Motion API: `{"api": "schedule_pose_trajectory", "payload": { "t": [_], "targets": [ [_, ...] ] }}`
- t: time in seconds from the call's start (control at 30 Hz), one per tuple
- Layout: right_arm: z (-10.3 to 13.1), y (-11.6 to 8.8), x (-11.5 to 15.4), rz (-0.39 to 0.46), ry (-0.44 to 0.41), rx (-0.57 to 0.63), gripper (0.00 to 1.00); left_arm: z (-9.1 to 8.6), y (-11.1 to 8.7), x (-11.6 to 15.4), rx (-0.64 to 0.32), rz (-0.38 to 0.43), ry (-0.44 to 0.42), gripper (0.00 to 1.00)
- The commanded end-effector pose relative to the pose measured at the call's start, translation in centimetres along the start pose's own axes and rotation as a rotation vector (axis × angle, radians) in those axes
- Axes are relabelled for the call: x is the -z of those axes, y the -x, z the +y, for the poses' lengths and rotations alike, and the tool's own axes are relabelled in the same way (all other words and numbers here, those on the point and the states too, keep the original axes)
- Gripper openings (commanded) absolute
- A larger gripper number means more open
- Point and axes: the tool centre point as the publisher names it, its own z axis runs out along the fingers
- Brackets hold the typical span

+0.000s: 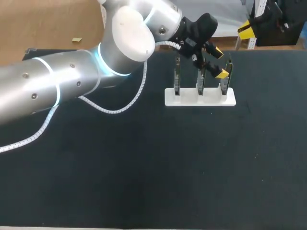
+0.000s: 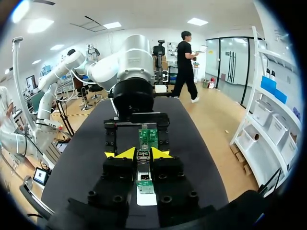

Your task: Pick up the optical module with the left hand, and insert it into the network port with the right hand.

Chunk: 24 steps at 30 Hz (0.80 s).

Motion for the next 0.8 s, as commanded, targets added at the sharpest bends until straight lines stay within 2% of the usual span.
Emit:
{"api": "schedule_pose_trajectory", "payload": {
  "t": [0.03, 0.8],
  "targets": [
    [0.34, 0.0, 0.0, 0.0, -0.006, 0.003, 0.0, 0.45, 0.13, -0.01, 0.003, 0.008, -0.004, 1.0],
    [0.25, -0.08, 0.23, 0.005, -0.01, 0.01, 0.0, 0.72, -0.08, -0.53, -0.006, 0.039, -0.037, 1.0]
  ]
}}
